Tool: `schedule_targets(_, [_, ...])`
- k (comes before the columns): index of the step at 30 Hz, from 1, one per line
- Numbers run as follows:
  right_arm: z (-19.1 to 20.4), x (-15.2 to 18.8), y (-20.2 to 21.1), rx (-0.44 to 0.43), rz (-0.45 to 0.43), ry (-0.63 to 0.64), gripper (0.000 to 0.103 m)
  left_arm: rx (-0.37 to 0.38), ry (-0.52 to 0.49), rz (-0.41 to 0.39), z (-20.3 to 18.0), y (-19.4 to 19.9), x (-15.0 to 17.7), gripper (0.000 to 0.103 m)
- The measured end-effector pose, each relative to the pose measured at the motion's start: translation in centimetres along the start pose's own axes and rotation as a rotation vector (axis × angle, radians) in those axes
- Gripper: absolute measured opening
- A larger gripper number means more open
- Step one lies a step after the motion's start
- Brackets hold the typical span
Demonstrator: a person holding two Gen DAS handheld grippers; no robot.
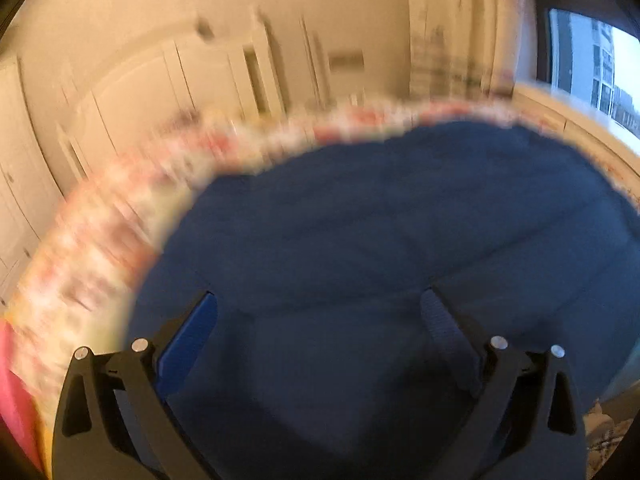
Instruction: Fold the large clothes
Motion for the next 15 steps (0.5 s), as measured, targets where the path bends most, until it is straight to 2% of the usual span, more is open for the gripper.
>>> schedule_targets(2, [0.5,1.3,-0.7,-0.023,0.041,0.019,0.086,0.033,0.011,-0.018,0.3,-0.7,0.1,0.101])
schedule_targets(5, [1.2,2.4,-2.0,-0.044,0.059,0.027,0.086,-0.006,-0.017,0.017,-0.4,-0.9,-0.1,0.101])
schedule_targets(9, [2.4,1.7,-3.4,-0.070,0.044,0.026,0.089,-0.011,-0.023,0.014,-0.5,-1.1,0.1,0.101])
schedule_targets(13, [3.7,0.7,-4.6,-0.057,0.054,0.031,0.089,-0.012,-0.023,0.005,-0.2,-1.0,0.3,0.101])
schedule_targets(15, [4.4,0.0,-5.4,-0.054,0.060,0.019,0.095,-0.010,-0.022,0.001,0.0,-1.2,0.2,0.101])
Point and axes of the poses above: each gripper's, at about its wrist camera, not at the fingertips, and y roughly against the way its jaws point, z to its left, x to its underside, the point moved 2 cm from there along -y, roughly the way its jaws point, and after that the axes turned 13 degrees about z, right-handed, at the moved point
